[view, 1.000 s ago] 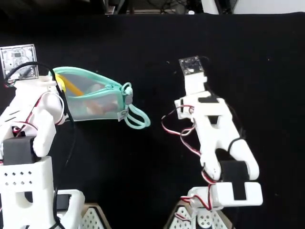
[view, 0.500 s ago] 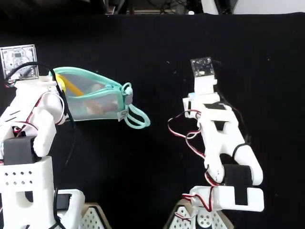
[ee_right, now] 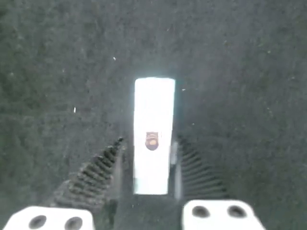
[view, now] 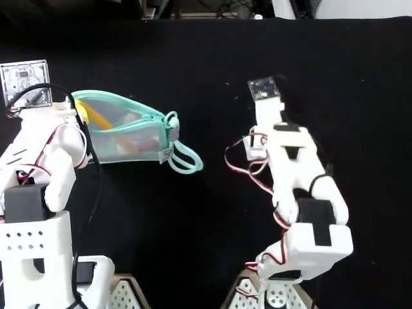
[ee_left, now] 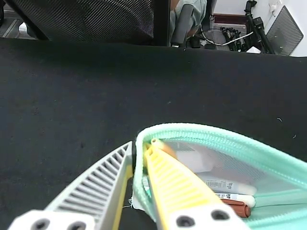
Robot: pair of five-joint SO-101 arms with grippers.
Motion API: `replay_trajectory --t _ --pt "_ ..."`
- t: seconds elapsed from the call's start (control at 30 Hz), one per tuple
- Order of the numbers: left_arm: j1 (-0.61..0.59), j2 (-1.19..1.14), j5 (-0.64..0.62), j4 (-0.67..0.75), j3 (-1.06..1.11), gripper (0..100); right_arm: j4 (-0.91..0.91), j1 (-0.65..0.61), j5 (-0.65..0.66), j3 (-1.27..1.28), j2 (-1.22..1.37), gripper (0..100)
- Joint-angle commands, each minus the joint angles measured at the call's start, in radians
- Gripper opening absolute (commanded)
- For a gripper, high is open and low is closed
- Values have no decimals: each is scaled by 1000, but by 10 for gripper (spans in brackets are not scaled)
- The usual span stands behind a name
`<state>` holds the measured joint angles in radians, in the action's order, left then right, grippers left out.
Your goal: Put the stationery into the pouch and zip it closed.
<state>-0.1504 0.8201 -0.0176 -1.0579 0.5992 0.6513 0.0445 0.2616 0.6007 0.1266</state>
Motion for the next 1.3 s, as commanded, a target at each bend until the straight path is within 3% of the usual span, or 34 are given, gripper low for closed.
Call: replay_trajectory --t 0.0,0.2,0.37,0.53,0.63,0.97,1.27 --pt "2 -57 -3 -12 163 30 26 3 6 -36 -35 18" --pt "2 -57 -3 -12 163 30 40 -3 6 180 -344 12" --pt "7 -57 -3 -9 173 32 181 -5 6 437 -728 17" --pt "7 -57 -3 -9 173 32 459 -5 101 496 -908 179" --pt "7 -57 -3 -9 173 32 506 -5 157 501 -912 245" --pt "5 -57 -3 -9 173 32 505 -92 95 424 -889 240" --pt "2 -57 -3 -9 176 32 511 -98 95 214 -487 238"
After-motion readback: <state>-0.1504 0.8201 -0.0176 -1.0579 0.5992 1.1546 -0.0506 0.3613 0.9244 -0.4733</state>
